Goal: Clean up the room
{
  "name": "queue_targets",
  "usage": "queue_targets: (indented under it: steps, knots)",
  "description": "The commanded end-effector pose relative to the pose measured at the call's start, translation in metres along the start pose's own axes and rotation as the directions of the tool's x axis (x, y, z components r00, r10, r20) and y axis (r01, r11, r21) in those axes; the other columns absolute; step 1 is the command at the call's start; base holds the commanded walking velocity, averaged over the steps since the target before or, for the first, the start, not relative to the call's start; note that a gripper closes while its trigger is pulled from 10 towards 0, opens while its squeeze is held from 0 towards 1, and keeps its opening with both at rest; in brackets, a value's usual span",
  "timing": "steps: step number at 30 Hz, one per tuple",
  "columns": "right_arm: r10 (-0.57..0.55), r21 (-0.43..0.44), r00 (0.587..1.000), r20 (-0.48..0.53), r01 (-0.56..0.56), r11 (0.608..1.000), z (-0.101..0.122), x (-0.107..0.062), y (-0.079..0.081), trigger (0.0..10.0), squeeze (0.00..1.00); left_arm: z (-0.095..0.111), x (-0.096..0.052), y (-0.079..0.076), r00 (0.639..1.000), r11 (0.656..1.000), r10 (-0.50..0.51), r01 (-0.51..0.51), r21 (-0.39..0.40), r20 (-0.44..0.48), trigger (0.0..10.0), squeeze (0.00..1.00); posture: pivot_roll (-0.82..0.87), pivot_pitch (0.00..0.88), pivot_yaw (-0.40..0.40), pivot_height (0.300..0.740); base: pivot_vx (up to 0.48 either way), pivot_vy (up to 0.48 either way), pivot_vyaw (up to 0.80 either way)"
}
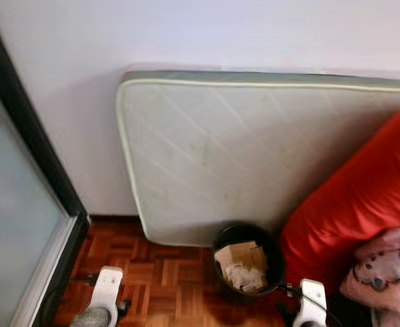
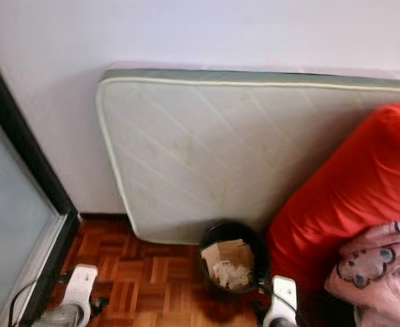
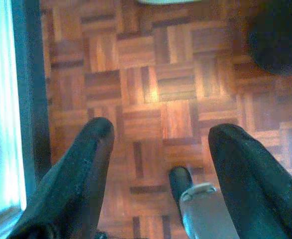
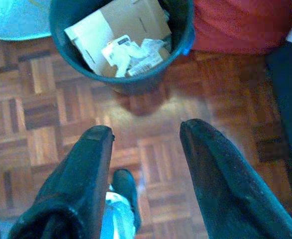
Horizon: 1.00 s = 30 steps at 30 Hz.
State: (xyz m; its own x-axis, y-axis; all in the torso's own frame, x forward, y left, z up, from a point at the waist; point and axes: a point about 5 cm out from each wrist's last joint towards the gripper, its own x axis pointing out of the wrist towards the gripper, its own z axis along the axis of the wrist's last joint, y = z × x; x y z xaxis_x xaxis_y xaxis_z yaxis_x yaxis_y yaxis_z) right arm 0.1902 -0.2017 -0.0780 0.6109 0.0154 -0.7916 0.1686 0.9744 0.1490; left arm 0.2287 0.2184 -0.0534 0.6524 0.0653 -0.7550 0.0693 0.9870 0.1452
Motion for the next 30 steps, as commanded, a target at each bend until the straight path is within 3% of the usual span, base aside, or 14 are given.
queue_targets:
  steps: [1, 10, 17, 21, 23, 30]
  knots:
    - [0.009, -0.017, 1.0, 0.005, -0.009, 1.0, 0.0015, 0.0008, 0.0032, 10.0, 0.0, -0.0033, -0.0008, 0.0041, 1.0, 1.0, 0.01, -0.01, 0.018, -0.013, 10.0, 0.0, -0.02, 0.004, -0.041, 0.74, 0.0, 0.0, -0.78]
    - [0.055, -0.051, 0.998, 0.009, -0.054, 0.997, 0.0036, 0.0013, 0.0069, 10.0, 0.0, -0.0026, -0.0008, 0.005, 1.0, 1.0, 0.006, -0.005, 0.024, -0.014, 10.0, 0.0, -0.03, 0.015, -0.034, 0.74, 0.0, 0.0, -0.78]
    - [0.031, -0.013, 0.999, 0.006, -0.031, 0.999, 0.0021, 0.0012, 0.0057, 10.0, 0.0, -0.0021, -0.0008, 0.0044, 1.0, 1.0, -0.001, 0.001, 0.027, -0.011, 10.0, 0.0, -0.03, 0.023, -0.034, 0.74, 0.0, 0.0, -0.77]
    - [0.112, -0.164, 0.993, -0.035, -0.116, 0.98, 0.0042, 0.0015, 0.0097, 10.0, 0.0, -0.0018, -0.0008, 0.0047, 1.0, 0.999, -0.006, 0.006, 0.039, -0.012, 10.0, 0.0, -0.03, 0.028, -0.036, 0.74, 0.0, 0.0, -0.77]
    - [0.114, -0.197, 0.992, -0.047, -0.121, 0.973, 0.0044, 0.0016, 0.0096, 10.0, 0.0, -0.0019, -0.0008, 0.0051, 1.0, 0.999, 0.0, 0.001, 0.034, -0.011, 10.0, 0.0, -0.03, 0.03, -0.036, 0.74, 0.0, 0.0, -0.77]
    - [0.085, -0.128, 0.996, 0.003, -0.084, 0.988, 0.0057, 0.0014, 0.0084, 10.0, 0.0, -0.002, -0.0008, 0.005, 1.0, 0.999, -0.004, 0.005, 0.037, -0.013, 10.0, 0.0, -0.04, 0.028, -0.04, 0.74, 0.0, 0.0, -0.77]
